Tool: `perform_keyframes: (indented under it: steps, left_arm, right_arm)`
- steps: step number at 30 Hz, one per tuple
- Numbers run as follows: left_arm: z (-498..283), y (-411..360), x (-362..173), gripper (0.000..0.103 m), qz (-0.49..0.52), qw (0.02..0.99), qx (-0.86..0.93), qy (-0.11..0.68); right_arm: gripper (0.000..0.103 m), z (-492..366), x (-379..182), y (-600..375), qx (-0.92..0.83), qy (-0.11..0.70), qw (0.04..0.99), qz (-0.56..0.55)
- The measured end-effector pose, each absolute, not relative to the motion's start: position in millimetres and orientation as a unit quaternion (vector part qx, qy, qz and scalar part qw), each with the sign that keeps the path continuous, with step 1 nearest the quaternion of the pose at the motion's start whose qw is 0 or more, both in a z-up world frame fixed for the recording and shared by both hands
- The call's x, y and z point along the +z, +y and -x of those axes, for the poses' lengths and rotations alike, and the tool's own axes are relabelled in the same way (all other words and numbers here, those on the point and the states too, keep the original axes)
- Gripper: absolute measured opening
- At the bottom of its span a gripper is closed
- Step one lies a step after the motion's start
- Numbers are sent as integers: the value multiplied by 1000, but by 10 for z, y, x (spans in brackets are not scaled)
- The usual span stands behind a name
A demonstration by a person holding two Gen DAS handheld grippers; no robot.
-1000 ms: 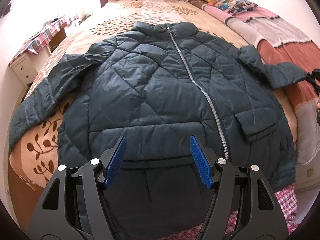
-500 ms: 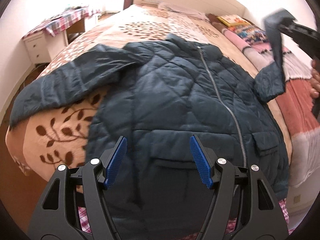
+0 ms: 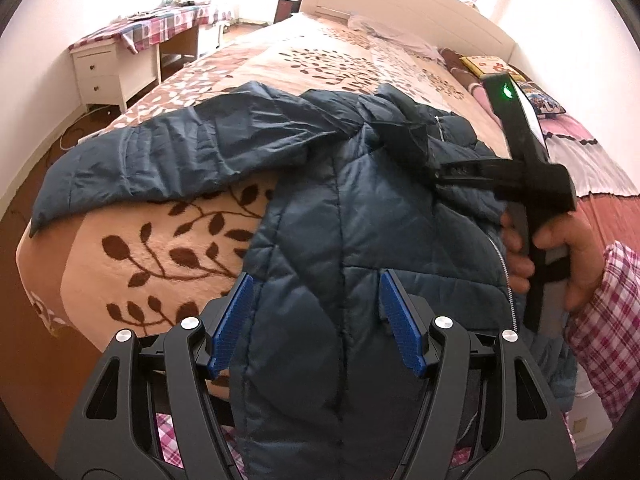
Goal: Fold large clothes
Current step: 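Open the right tool to release the sleeve and withdraw it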
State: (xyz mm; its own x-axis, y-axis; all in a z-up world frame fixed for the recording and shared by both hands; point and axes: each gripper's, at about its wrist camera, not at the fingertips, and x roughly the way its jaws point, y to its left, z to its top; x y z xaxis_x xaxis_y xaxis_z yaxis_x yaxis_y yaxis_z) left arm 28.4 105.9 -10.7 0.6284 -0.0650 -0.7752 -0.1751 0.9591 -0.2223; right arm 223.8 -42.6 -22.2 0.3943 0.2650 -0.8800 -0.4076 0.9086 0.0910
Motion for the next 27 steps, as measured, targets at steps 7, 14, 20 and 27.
perform_keyframes:
  steps: [7, 14, 20, 27]
  left_arm:
    - [-422, 973, -52, 65, 129, 895, 26, 426]
    - [-724, 713, 154, 65, 93, 907, 17, 411]
    - [-1178, 405, 283, 65, 62, 915, 15, 399]
    - [-1735, 115, 128, 61, 14, 908, 38, 416]
  right_arm:
    - [74, -1941, 224, -910, 245, 462, 852, -17]
    - [47, -1731, 373, -1581, 217, 438, 869, -71]
    - [15, -1784, 178, -2527, 114, 455, 871, -145]
    - [15, -1840, 91, -3219, 52, 438, 872, -215]
